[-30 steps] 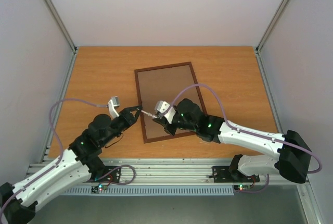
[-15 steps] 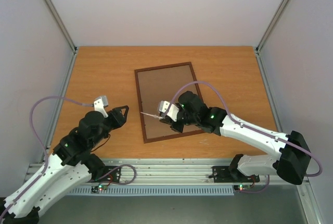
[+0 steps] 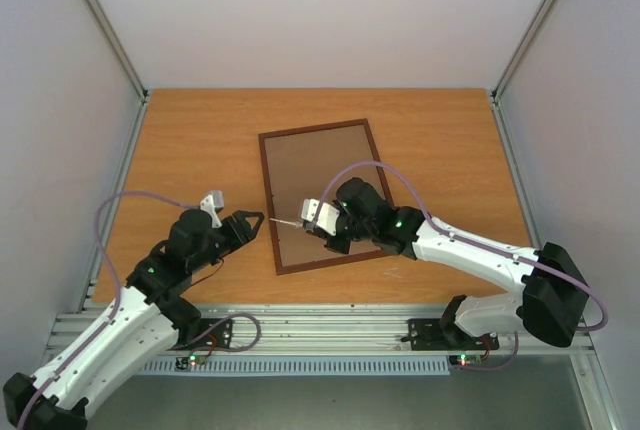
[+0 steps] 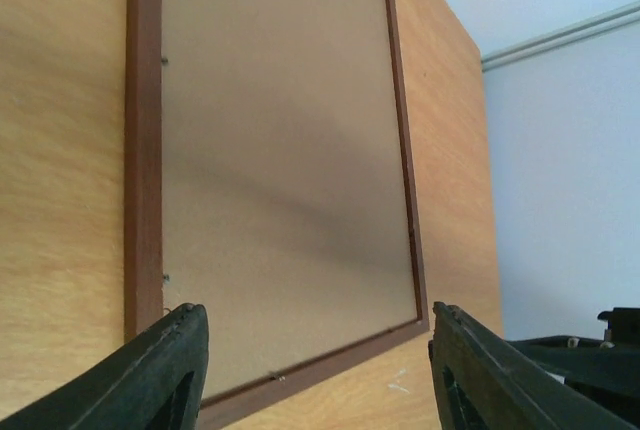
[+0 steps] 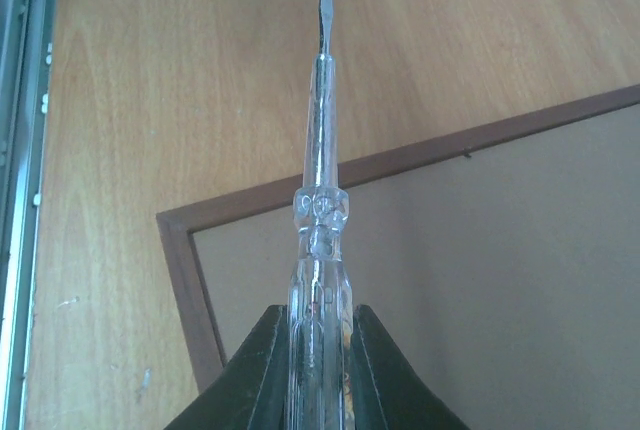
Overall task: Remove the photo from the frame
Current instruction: Adjust the screwdriver.
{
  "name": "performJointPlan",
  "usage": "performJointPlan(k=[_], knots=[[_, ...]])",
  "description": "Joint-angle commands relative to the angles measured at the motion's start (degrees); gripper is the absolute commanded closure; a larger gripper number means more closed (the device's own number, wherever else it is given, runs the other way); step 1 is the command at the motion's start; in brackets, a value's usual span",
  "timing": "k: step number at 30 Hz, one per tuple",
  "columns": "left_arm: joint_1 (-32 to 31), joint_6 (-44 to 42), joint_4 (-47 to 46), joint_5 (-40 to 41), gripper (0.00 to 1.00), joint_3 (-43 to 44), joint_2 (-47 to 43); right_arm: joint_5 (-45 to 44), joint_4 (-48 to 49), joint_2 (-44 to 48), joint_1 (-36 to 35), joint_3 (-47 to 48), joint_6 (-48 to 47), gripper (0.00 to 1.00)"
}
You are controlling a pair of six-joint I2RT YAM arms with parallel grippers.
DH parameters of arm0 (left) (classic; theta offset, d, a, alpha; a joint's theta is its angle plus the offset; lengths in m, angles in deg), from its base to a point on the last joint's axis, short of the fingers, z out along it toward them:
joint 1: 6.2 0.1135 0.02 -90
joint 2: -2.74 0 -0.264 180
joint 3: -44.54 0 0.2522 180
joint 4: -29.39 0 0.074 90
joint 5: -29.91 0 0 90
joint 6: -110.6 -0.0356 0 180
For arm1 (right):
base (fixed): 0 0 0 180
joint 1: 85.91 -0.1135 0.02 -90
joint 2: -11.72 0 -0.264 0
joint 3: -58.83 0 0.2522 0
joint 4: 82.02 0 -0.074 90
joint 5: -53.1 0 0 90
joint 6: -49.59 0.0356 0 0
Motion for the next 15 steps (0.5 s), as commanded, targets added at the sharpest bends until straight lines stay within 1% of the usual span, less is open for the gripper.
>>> performJointPlan(k=[1, 3, 5, 8, 11, 15], knots=[[0.28, 9.52, -16.17, -7.03, 0.39, -5.97, -0.42, -0.60, 8.60, 0.46, -0.25, -2.76, 3.27, 0.99], [0.28, 12.99, -25.49, -8.42, 0.39, -9.33, -0.75, -0.49, 10.34, 0.08, -0.41, -3.12, 3.96, 0.99], [0.28, 16.23, -31.51, -8.62, 0.38, -11.86, -1.13, -0.47, 11.36, -0.60, -0.63, -3.08, 4.74, 0.99], [0.28, 18.26, -34.63, -8.56, 0.36, -13.14, -1.33, -0.87, 12.83, -1.65, -1.13, -2.87, 5.82, 0.99], [0.28, 19.03, -35.86, -8.54, 0.32, -13.78, -1.48, -1.81, 14.00, -2.40, -1.75, -2.89, 6.61, 0.99], [0.28, 20.52, -38.92, -8.34, 0.32, -15.31, -1.27, -3.69, 15.56, -3.54, -1.85, -2.71, 8.63, 0.99]])
